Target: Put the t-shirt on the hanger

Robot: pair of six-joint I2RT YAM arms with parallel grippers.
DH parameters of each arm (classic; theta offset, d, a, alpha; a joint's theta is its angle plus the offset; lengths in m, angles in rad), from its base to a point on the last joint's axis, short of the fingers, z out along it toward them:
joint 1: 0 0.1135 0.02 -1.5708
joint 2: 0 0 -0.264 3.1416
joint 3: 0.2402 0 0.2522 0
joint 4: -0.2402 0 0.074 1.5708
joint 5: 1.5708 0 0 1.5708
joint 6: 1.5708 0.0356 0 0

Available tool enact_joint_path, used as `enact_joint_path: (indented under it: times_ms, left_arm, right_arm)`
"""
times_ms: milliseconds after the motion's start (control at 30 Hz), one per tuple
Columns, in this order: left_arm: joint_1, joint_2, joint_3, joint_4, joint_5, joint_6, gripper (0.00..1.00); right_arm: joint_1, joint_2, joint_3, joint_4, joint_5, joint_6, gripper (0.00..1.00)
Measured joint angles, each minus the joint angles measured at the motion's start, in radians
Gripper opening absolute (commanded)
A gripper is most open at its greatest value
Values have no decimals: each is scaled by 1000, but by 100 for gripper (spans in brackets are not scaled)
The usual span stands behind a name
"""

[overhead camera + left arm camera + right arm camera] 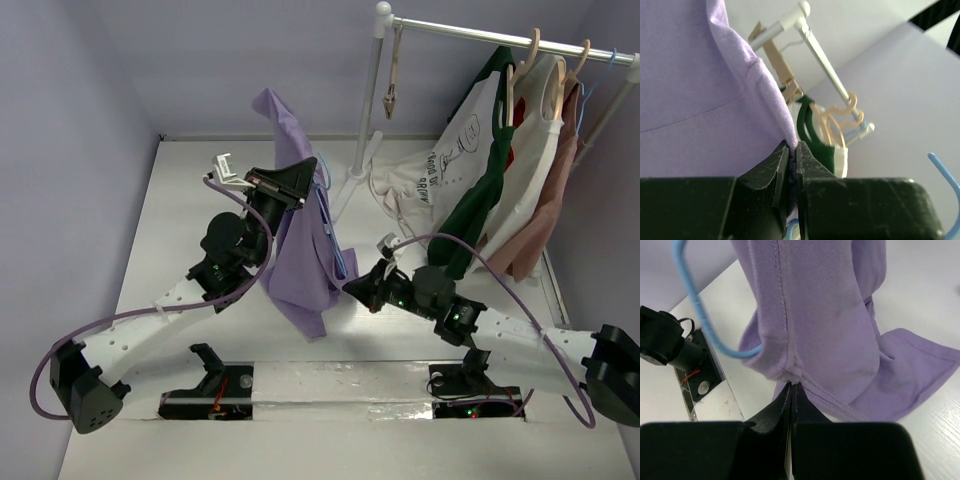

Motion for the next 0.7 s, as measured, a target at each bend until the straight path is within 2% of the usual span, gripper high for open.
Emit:
enact_joint_path:
  times_ms: [367, 500, 633, 667, 700]
  left_arm:
    - [0, 119, -69, 218, -55, 52, 0]
    - [0, 131, -105, 246, -60, 87, 0]
    - [0, 132, -134, 253, -59, 86, 0]
    - [0, 132, -143, 254, -58, 80, 0]
    - [0, 132, -151, 254, -55, 74, 0]
  right_arm:
    - [95, -205, 14, -215, 144, 54, 0]
    - [127, -227, 98, -357, 187, 54, 0]
    - [134, -206, 197, -424, 203, 49, 0]
    - [134, -183, 226, -433, 208, 47, 4]
    - [134, -151, 256, -446, 213, 45, 24]
